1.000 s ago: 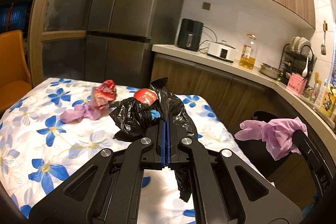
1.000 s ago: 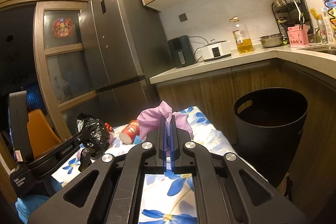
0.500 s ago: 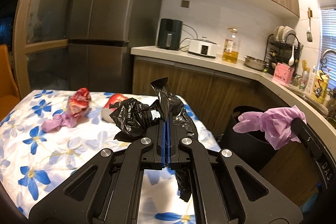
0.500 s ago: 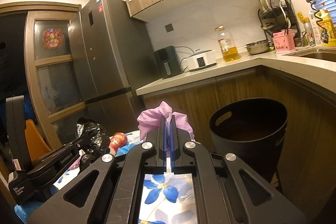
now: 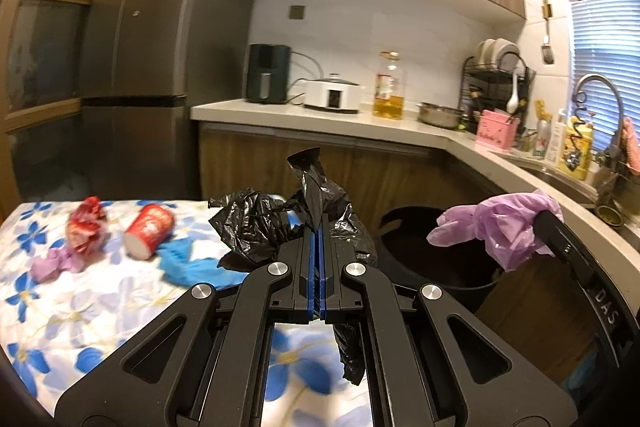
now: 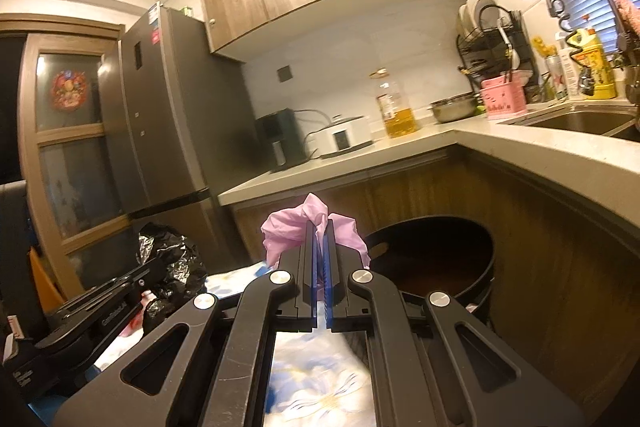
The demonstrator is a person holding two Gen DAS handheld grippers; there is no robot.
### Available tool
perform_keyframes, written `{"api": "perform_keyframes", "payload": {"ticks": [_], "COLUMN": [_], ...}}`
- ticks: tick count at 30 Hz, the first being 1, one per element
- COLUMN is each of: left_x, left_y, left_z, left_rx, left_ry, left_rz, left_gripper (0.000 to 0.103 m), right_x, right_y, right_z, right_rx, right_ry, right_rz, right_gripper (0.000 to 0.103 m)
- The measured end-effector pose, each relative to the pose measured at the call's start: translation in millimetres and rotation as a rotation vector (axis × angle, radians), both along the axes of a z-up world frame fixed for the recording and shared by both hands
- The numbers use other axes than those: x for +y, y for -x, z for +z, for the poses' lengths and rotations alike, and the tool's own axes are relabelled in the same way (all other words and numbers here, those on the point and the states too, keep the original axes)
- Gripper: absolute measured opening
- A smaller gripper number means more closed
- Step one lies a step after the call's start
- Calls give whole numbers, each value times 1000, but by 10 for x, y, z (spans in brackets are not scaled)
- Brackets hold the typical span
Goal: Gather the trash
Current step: 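Carry the black bag and pink glove with both tools over the bin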
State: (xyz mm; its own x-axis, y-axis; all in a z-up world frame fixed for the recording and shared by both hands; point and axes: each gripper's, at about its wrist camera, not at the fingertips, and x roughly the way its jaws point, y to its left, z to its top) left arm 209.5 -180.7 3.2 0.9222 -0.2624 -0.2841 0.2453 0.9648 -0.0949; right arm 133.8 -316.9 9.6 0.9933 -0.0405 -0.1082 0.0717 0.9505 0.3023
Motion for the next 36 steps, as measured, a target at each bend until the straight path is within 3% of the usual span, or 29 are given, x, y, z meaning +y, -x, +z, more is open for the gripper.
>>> {"api": "perform_keyframes", "payload": {"ticks": [11,20,36], "left_x": [-576,-995,-1279], "left_y": [-265,-461,-762], "left_z": [82,68,-61], "left_rx": [-28,-31,-3], "left_ry": [-19,-18,-43], "left_rz": [-110,-188,-216], "left_gripper": [0,0,0], "right_x": [-480,-704,-868], "right_y": [-162,-342,-588], "right_z": [93,85,41], "right_rx": [-21,4,8], "right_ry": [-19,-18,-23], "right_rz": [-100,-117,-106], "right_gripper": [3,3,3]}}
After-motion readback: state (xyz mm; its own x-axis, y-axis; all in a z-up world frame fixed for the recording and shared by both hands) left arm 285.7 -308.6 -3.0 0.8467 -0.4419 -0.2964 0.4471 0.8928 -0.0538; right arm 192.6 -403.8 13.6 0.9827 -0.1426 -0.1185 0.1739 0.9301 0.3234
